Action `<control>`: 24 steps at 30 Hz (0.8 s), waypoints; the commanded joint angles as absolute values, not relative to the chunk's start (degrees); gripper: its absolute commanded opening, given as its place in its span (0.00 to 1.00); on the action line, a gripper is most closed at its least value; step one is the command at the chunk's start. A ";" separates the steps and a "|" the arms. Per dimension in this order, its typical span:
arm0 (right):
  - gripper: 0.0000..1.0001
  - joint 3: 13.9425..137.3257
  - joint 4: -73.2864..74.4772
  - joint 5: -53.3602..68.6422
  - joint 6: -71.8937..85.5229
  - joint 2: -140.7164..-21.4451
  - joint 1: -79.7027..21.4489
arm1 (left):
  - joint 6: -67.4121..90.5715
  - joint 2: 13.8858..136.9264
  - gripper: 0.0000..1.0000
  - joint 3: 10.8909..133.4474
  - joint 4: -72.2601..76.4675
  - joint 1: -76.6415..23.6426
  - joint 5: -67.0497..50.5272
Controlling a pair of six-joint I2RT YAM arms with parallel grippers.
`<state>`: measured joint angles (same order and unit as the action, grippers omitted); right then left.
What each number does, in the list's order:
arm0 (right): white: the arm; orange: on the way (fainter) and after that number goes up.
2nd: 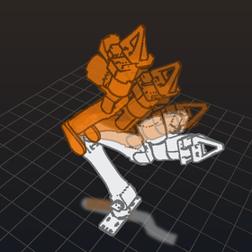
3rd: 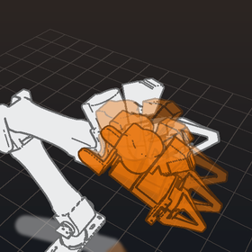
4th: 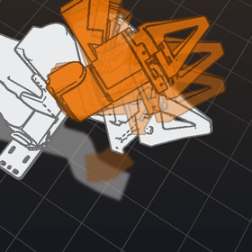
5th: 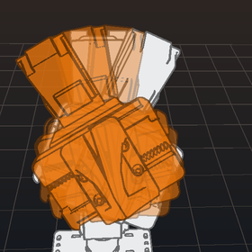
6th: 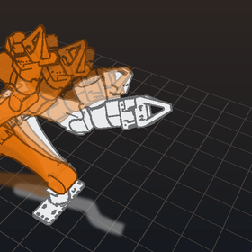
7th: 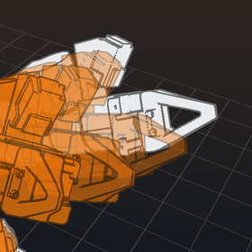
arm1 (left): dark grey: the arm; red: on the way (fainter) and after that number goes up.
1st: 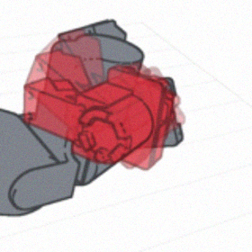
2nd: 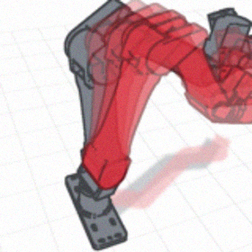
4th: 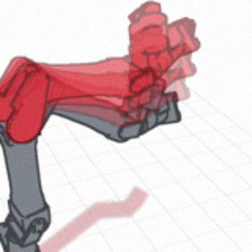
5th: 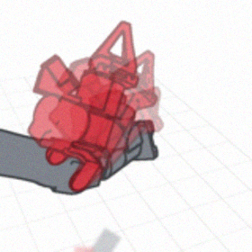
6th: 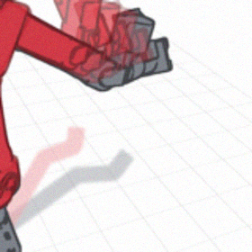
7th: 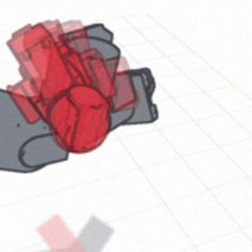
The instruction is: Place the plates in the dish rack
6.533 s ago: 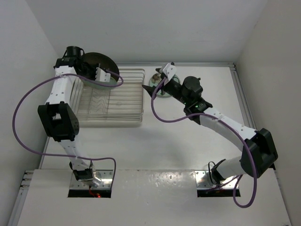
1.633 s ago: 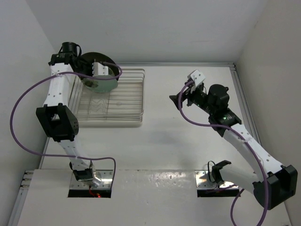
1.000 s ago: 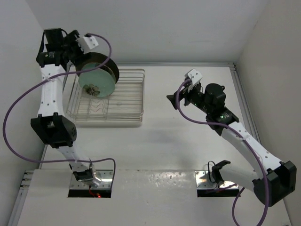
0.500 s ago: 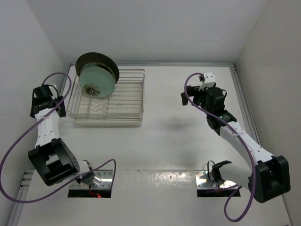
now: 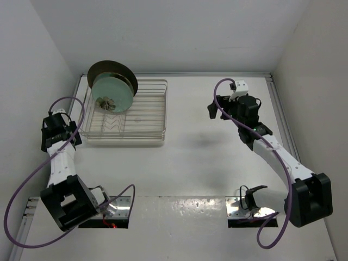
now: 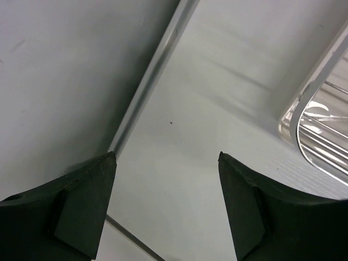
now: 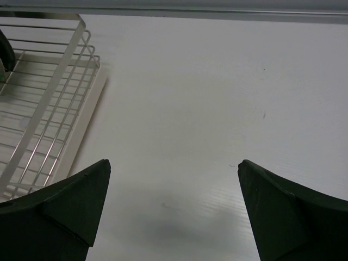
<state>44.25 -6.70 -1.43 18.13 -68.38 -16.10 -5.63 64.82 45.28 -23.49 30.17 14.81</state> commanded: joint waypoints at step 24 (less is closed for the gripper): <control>1.00 47.02 -4.13 1.58 20.30 -67.41 -16.08 | -5.89 60.56 0.80 42.80 -20.57 32.70 0.89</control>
<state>45.50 -2.79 0.71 19.55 -68.36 -15.88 -5.23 62.33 42.98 -21.74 31.99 3.64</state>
